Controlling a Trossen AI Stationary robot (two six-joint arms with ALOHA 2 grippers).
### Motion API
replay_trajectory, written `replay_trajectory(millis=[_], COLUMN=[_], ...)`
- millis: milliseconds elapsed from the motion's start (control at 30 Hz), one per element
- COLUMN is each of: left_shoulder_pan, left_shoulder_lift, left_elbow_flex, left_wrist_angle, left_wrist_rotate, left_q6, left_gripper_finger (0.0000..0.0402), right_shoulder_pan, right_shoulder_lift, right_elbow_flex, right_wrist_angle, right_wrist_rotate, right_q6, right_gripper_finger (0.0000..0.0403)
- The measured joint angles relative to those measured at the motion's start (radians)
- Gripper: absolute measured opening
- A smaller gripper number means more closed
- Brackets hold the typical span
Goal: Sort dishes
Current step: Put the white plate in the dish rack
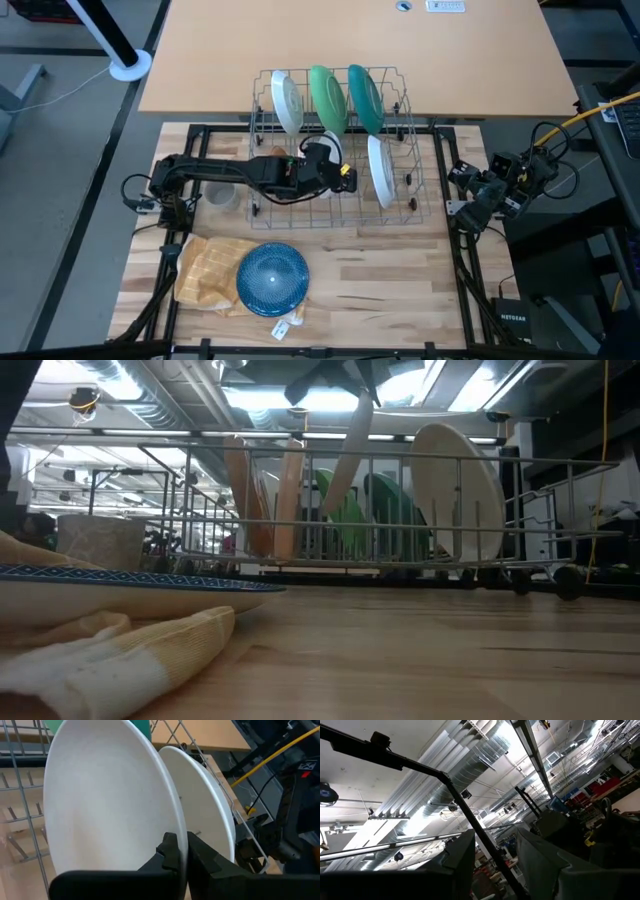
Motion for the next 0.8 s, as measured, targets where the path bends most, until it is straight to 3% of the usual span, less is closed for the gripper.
replay_trajectory(millis=[800], left_shoulder_pan=[0.034], left_shoulder_lift=[0.001], left_elbow_flex=[-0.001], left_wrist_angle=[-0.049], left_wrist_rotate=[0.029], left_q6=[-0.058], left_gripper_finger=[0.0012], right_shoulder_pan=[0.0], right_shoulder_lift=[0.0], right_elbow_flex=[0.0], right_wrist_angle=[0.0], right_wrist_rotate=[0.0], right_q6=[0.0], right_gripper_finger=[0.0147])
